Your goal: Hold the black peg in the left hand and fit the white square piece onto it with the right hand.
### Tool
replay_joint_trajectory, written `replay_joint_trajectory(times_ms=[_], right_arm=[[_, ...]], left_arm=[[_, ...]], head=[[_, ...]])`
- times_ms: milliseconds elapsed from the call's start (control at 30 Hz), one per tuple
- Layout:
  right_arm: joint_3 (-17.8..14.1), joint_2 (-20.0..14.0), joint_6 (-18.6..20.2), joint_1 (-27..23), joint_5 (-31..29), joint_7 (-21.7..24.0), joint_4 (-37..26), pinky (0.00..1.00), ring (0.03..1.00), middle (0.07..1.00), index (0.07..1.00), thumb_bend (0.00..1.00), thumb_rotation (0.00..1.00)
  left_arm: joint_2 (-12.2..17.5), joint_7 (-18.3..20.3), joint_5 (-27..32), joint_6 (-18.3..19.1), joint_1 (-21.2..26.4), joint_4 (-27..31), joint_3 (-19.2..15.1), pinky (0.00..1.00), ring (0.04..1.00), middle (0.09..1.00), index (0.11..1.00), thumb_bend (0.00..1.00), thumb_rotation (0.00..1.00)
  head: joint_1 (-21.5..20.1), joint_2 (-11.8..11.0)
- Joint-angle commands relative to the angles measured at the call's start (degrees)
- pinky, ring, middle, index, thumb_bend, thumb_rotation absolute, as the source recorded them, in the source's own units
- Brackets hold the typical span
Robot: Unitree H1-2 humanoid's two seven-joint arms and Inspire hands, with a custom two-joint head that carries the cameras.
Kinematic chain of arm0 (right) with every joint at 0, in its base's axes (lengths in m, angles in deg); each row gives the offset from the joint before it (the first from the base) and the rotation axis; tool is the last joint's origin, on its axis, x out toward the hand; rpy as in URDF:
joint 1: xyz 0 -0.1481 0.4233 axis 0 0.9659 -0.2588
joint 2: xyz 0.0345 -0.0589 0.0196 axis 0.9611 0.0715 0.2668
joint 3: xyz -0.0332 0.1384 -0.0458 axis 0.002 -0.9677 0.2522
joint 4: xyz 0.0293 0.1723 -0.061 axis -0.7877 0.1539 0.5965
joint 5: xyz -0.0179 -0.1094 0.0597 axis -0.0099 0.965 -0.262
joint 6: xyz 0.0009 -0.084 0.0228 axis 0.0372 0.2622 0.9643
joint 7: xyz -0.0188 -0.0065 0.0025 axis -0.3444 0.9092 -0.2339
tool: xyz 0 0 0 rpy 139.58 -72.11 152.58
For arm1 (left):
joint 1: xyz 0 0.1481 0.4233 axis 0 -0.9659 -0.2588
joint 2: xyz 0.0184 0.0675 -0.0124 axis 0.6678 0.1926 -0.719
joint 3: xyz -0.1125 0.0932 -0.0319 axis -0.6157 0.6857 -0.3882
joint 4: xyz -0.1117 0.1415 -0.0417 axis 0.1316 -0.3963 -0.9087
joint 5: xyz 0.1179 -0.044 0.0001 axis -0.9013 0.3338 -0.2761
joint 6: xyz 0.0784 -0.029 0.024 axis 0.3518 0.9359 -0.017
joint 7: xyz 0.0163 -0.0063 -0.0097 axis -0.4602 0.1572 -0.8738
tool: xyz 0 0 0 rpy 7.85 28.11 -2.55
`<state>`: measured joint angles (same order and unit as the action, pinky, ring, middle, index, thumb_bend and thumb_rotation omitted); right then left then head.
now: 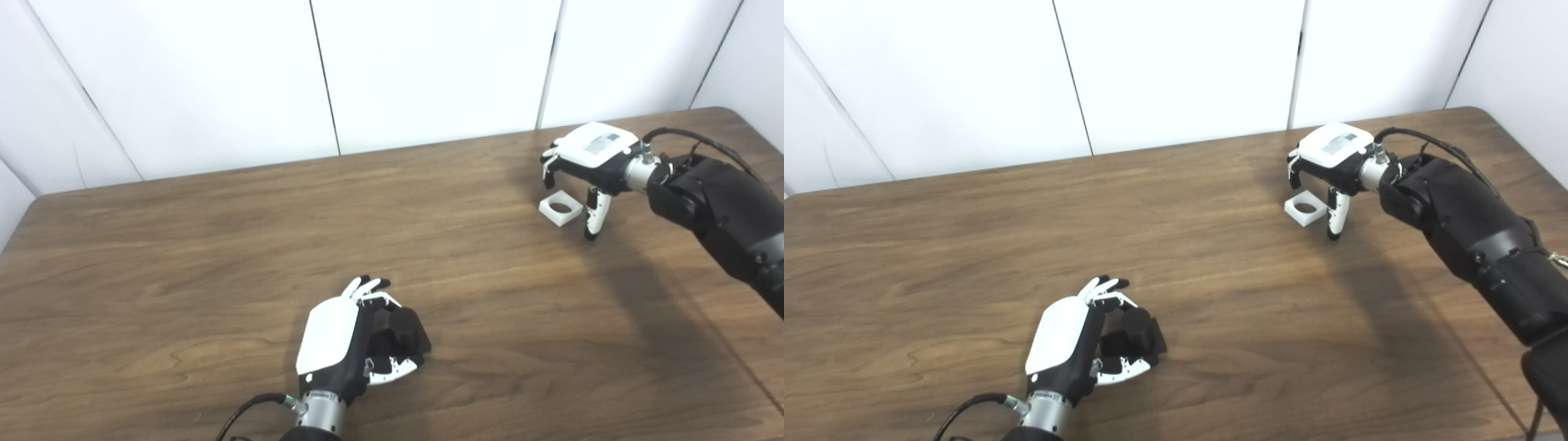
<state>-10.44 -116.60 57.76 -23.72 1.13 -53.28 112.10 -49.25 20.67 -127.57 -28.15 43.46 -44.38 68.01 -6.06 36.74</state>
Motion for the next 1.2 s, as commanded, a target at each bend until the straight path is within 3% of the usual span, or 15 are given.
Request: replay_joint_trajectory(times_ms=[0, 667, 1067, 1167], right_arm=[[0.5, 0.2, -0.7, -1.7, 0.5, -1.1, 0.8, 0.90, 0.944, 0.888, 0.661, 0.86, 0.22], [2.1, 0.2, -1.1, -0.3, 2.0, -1.9, 1.5, 0.96, 0.962, 0.899, 0.631, 0.79, 0.20], [2.7, 0.1, -1.9, -0.3, 1.7, -1.3, 1.4, 0.98, 0.968, 0.904, 0.618, 0.68, 0.23], [2.9, -0.2, -2.4, -0.4, 1.8, -1.2, 1.2, 0.98, 0.969, 0.904, 0.503, 0.53, 0.16]], left_arm=[[-0.4, -0.8, -0.6, -0.4, -0.1, -0.2, -0.1, 0.79, 0.931, 0.862, 0.488, 0.52, 0.06], [-0.4, -0.8, -0.6, -0.5, 0.4, -0.2, -0.5, 0.79, 0.929, 0.860, 0.487, 0.52, 0.06], [-0.9, -0.4, -0.8, 0.0, 0.5, 0.0, -0.5, 0.80, 0.940, 0.867, 0.488, 0.52, 0.06], [-1.1, -0.7, -0.8, 0.0, 0.6, -0.3, -0.5, 0.78, 0.940, 0.867, 0.488, 0.52, 0.06]], head=[[0.0, 0.0], [0.2, 0.1], [0.2, 0.0], [0.3, 0.0]])
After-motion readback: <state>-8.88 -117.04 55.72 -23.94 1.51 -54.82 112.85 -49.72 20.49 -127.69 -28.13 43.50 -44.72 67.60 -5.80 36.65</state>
